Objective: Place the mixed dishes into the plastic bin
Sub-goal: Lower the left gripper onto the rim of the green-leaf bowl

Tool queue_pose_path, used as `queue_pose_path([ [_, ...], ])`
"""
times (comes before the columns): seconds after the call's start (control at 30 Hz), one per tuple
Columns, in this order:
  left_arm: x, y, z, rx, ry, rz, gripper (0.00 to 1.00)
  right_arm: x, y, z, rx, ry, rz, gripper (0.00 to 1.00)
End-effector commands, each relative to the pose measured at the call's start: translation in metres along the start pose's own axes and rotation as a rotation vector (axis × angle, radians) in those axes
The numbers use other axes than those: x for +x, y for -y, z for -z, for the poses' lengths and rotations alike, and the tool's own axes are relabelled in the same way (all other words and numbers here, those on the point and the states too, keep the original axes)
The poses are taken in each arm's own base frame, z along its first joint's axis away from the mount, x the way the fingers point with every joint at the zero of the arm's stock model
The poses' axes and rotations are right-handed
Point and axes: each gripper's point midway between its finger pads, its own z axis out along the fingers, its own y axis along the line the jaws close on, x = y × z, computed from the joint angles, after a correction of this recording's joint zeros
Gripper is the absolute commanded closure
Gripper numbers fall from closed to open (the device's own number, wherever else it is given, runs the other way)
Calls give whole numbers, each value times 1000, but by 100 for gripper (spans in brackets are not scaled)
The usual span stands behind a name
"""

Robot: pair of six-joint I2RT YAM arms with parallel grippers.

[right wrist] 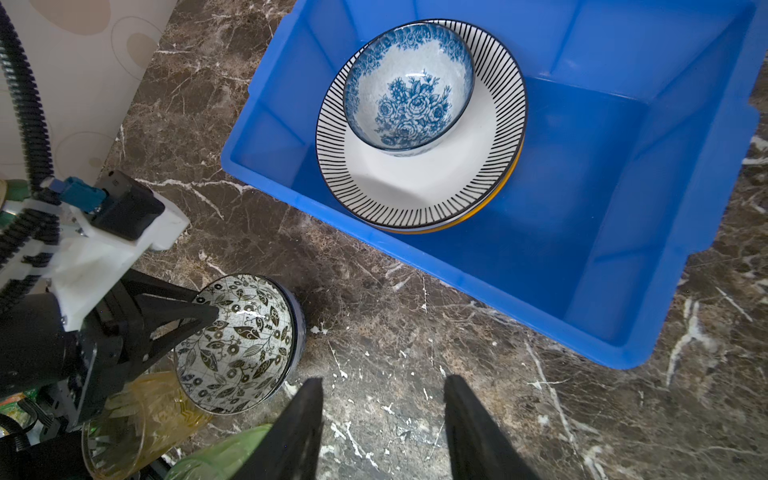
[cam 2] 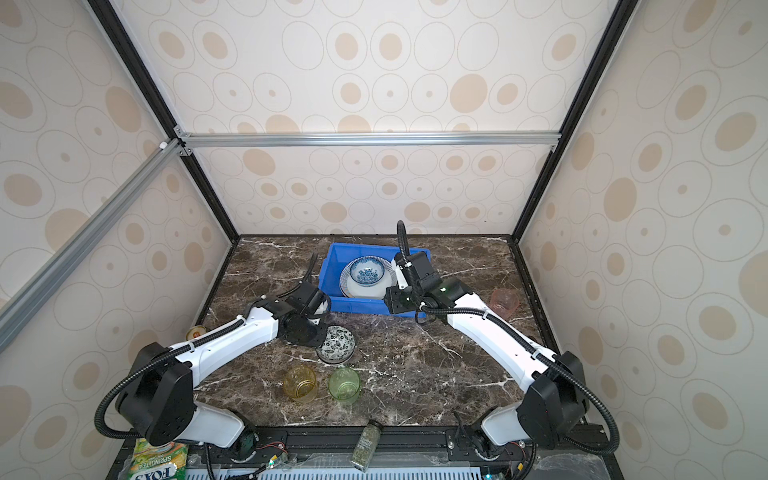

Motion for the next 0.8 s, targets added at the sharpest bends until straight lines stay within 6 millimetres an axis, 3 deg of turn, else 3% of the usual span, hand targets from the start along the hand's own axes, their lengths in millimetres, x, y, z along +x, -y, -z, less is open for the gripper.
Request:
queue_pose_path([
  [0.0,3,4,-3,8,-18,-2,80,-3,-3,5,-1,22,15,49],
  [0.37,2,3,-6,-5,-24,-12,90,-2,-3,4,2,17,18,49],
  [0.77,-10,1,4,-24,18,-20,100,-2,-3,3,0,14,21,49],
])
